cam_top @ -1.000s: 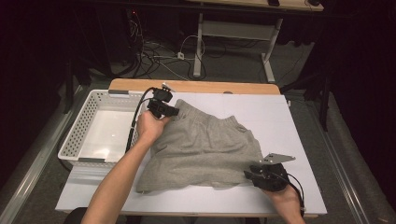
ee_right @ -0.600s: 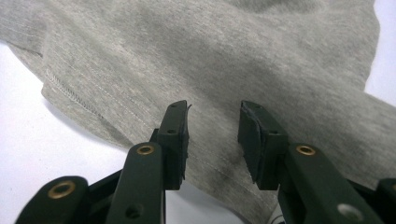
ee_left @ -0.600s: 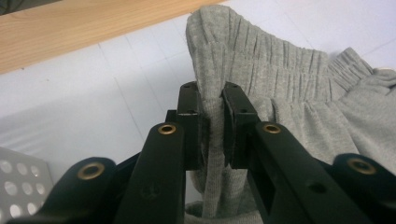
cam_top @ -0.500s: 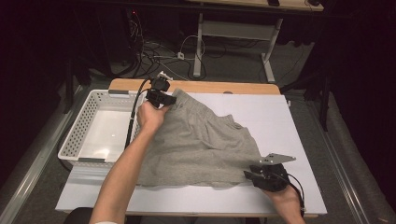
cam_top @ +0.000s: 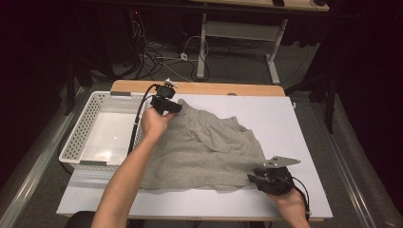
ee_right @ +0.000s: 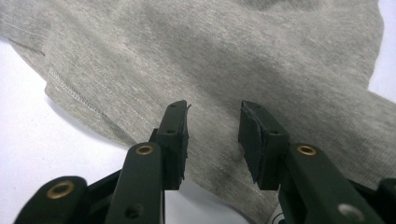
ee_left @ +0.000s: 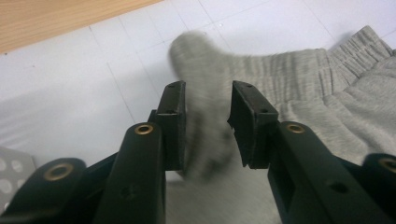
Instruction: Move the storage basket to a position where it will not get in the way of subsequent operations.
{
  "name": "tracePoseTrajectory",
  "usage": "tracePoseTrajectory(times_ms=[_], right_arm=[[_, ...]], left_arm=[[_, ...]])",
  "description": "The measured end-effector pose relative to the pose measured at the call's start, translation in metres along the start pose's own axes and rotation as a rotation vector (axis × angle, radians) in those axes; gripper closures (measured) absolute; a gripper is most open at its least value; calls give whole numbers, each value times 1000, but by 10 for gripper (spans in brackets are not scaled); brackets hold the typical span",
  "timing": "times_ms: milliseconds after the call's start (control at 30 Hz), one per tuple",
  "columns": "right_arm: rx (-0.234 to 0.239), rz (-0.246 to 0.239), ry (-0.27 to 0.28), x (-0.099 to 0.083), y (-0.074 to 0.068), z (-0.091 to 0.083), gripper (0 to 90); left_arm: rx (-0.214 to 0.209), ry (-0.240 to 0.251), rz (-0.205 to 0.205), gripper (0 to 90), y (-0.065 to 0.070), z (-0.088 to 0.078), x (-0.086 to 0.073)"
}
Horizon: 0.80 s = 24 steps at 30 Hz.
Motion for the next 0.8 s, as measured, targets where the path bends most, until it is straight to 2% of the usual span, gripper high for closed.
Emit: tracePoseTrajectory(times_ms=[33,300,367,400,433,467,567,600,667,700,800], right_arm=[[-2,-3,-5,0,0,0,632],[-2,-6,1,0,-1,0,632],[-2,-3,-4,0,-2,0,633],[-2,-3,-4,0,-2,0,633],[-3,-2,-4,0,-2,0,633],[-3,-2,-4,0,-2,0,633],[-4,-6,-6,0,-2,0,633],[-5,-7,-6,0,-2,0,634],[-4,-5,-7,0,-2,0,634],[-6,-4,-6,0,-3,-1,635],[-4,-5,-10,-1,-4,0,637]], left_arm=[[-8,-4,16,617,3,-2,-3],[-55,1,45,590,16,-10,-18],[-77,1,72,584,23,-15,-30],[-77,1,72,569,23,-15,-30],[-93,6,83,568,29,-20,-39],[-93,6,83,568,29,-20,-39],[-113,17,106,555,38,-27,-53],[-118,31,126,555,42,-33,-62],[-126,40,129,554,45,-36,-67],[-149,46,134,555,49,-41,-78],[-179,55,143,555,56,-49,-95]])
Point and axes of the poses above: each handheld gripper's, and its own axes: z roughly forward along the jaws, x roughly out of its top, y roughly to its right, the point moved 9 cm from there along z, roughly forward along the jaws, and after that the axes turned 2 degrees about y, right-handed, at the moved point
